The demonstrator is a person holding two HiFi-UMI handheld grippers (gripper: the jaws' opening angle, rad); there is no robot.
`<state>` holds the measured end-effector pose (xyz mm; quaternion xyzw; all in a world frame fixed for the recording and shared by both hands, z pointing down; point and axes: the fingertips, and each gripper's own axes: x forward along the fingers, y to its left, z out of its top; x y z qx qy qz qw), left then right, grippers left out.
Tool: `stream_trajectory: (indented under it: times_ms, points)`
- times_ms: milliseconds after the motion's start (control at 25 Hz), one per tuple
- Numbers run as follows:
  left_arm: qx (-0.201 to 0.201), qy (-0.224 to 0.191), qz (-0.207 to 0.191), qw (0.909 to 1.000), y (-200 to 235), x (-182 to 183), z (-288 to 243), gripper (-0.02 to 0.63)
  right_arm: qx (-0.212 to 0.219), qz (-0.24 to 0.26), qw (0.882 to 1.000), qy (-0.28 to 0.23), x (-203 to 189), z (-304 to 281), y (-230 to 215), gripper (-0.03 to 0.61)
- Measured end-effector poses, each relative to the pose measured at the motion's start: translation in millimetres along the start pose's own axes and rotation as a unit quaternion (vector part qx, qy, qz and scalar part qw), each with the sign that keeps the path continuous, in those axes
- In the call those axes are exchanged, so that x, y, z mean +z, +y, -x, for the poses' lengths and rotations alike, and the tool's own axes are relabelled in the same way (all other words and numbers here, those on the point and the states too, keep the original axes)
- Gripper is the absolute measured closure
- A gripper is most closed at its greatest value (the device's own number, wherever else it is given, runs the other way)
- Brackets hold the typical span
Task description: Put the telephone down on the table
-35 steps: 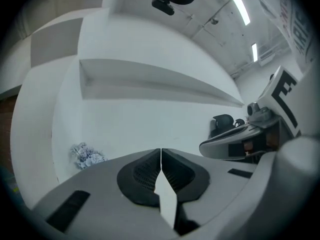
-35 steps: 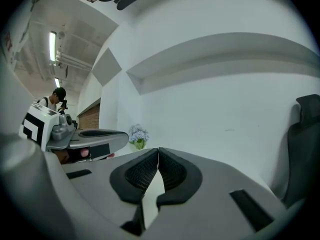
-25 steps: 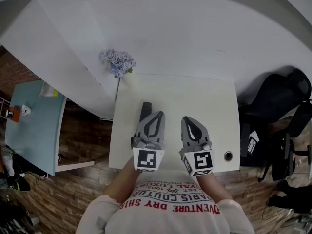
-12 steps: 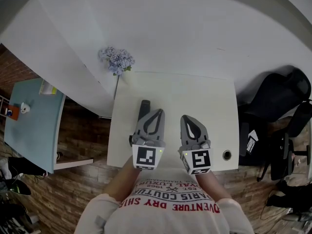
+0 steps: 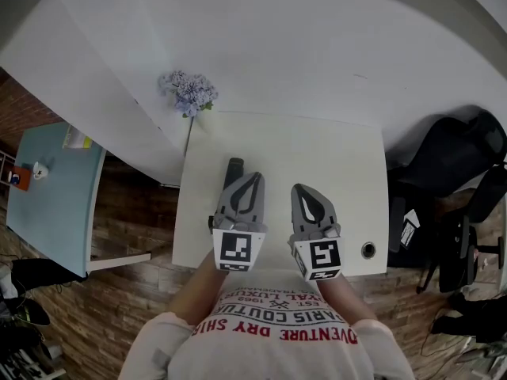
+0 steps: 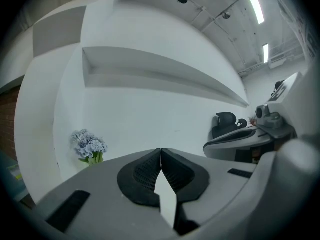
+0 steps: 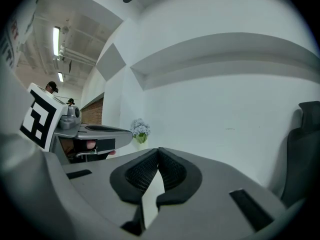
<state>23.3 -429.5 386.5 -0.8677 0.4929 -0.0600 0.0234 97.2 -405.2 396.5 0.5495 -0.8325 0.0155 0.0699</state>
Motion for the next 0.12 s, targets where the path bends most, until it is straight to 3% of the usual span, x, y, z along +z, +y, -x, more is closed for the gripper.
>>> stream_trajectory:
  times_ms: [120]
  points:
    - [0.003,0.004,0.0,1.0,3.0,-1.9,-1.7,0.588,0.004,0.001,1.0,0.004,-2.4,-2.4,1.1,0.554]
